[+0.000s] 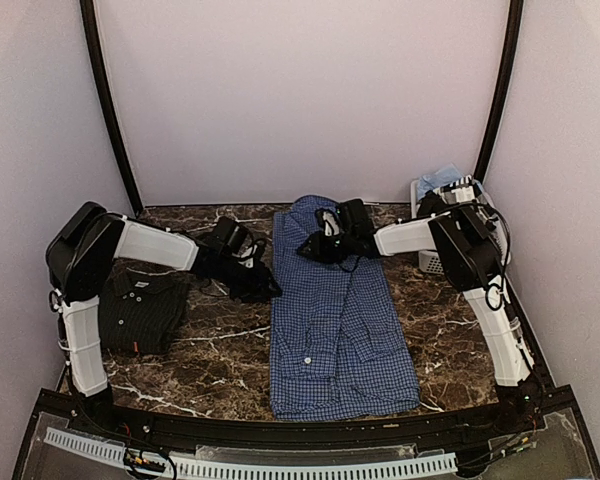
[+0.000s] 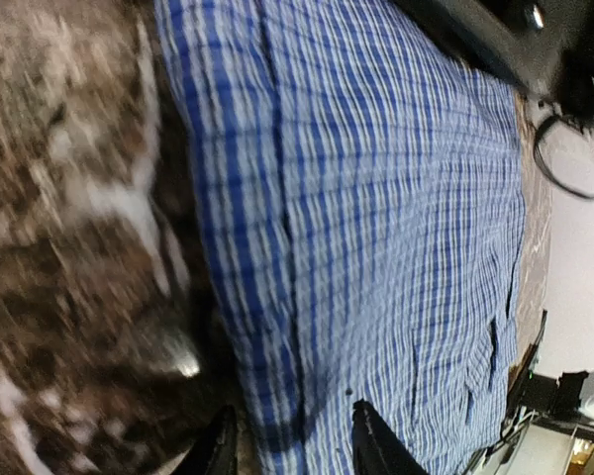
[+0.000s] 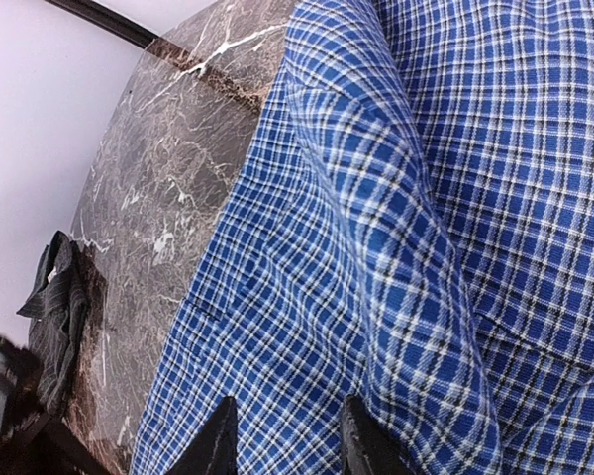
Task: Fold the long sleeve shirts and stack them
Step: Fold the 1/3-folded shirt at the center of the board.
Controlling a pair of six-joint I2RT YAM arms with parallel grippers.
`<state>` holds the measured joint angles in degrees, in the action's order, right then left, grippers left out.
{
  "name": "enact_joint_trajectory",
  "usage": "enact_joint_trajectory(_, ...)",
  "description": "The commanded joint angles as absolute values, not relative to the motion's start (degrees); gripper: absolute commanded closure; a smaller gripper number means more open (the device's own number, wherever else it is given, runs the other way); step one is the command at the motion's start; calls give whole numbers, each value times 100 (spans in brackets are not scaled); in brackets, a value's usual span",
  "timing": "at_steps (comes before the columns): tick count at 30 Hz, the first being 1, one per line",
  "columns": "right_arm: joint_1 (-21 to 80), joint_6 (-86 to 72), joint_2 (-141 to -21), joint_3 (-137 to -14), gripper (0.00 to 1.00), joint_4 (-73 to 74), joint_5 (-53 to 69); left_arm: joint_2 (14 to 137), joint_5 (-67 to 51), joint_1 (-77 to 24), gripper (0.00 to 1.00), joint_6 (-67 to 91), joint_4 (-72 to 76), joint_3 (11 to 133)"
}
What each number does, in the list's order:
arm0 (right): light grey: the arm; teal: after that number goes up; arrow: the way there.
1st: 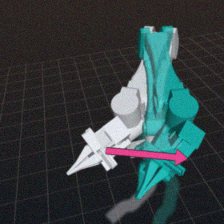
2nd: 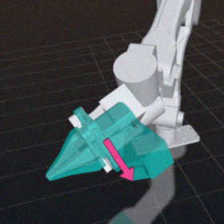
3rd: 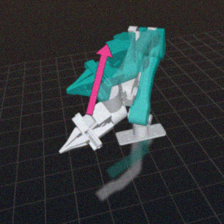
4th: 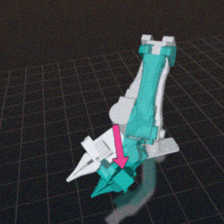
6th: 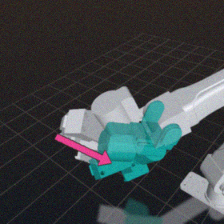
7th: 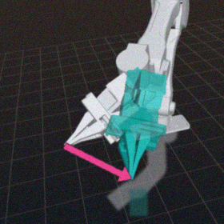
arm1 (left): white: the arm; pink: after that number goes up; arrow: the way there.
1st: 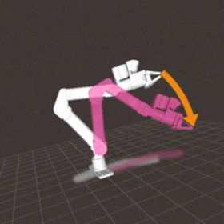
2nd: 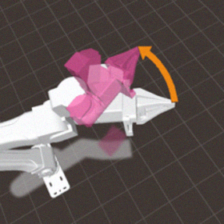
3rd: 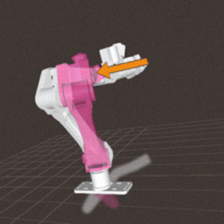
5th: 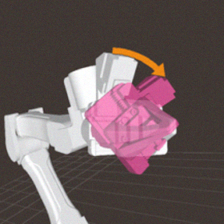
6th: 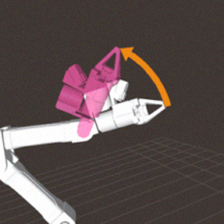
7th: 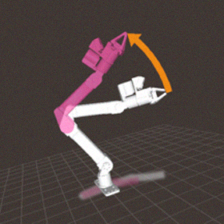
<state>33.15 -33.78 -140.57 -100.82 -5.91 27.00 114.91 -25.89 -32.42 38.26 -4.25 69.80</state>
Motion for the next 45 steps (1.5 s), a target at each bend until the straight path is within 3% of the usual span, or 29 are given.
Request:
enact_joint_trajectory(1, 3309, -3488, -13939, -9880, 67, -721, 2824, 10670, -2764, -3563, 61, 4214, -28, 6241)
enact_joint_trajectory(8, 3321, -3661, -13716, -9765, 67, -910, 2924, 10553, -2671, -4017, 61, 4406, -166, 5765)
enact_joint_trajectory(13, 3373, -3883, -13464, -9479, 67, -1277, 3023, 10615, -2565, -4146, 79, 4583, -392, 5650)
enact_joint_trajectory(16, 3418, -3909, -13393, -9423, 67, -1322, 3023, 10577, -2577, -4172, 97, 4621, -540, 5603)
enact_joint_trajectory(18, 3430, -3936, -13376, -9422, 67, -1350, 3043, 10518, -2660, -4170, 100, 4605, -649, 5537)
enact_joint_trajectory(31, 3965, -4477, -13298, -9189, 67, -2157, 3269, 9199, -3038, -4175, 100, 4194, -1443, 4114)
enact_joint_trajectory(45, 4039, -4875, -15248, -11698, 68, -1567, 3090, 8814, -2853, -4167, 100, 4136, -1643, 3907)
